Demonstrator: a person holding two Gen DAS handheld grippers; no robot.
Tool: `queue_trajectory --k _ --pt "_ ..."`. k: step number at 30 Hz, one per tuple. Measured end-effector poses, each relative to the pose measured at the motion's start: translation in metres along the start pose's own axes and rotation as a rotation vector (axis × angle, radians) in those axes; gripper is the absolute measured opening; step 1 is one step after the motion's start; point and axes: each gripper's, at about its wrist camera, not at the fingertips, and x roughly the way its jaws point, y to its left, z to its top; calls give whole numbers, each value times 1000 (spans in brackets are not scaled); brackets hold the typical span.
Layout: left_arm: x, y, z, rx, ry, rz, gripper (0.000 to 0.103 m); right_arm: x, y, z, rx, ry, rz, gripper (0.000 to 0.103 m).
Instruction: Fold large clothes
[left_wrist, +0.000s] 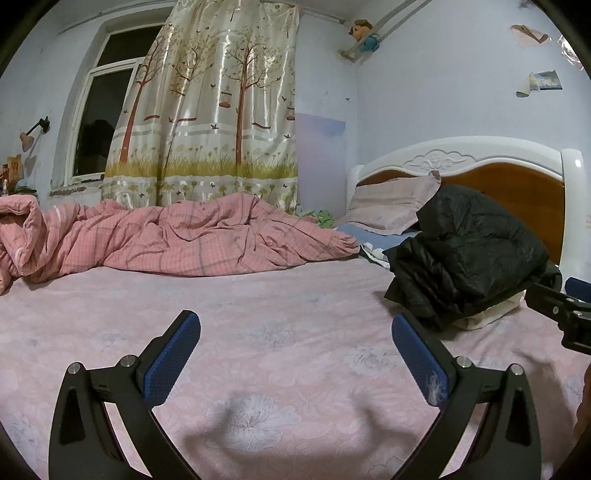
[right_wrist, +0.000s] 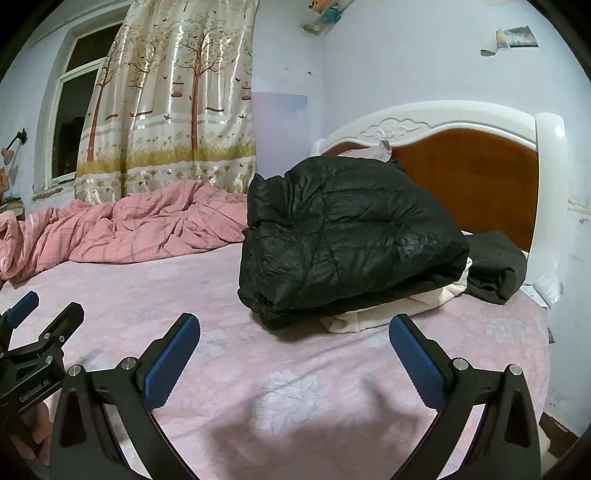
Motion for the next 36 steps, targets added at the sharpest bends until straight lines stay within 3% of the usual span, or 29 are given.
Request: queue_trajectory --k 36 --pt "-4 6 -2 19 -1 2 103 -1 -2 -1 22 3 -25 103"
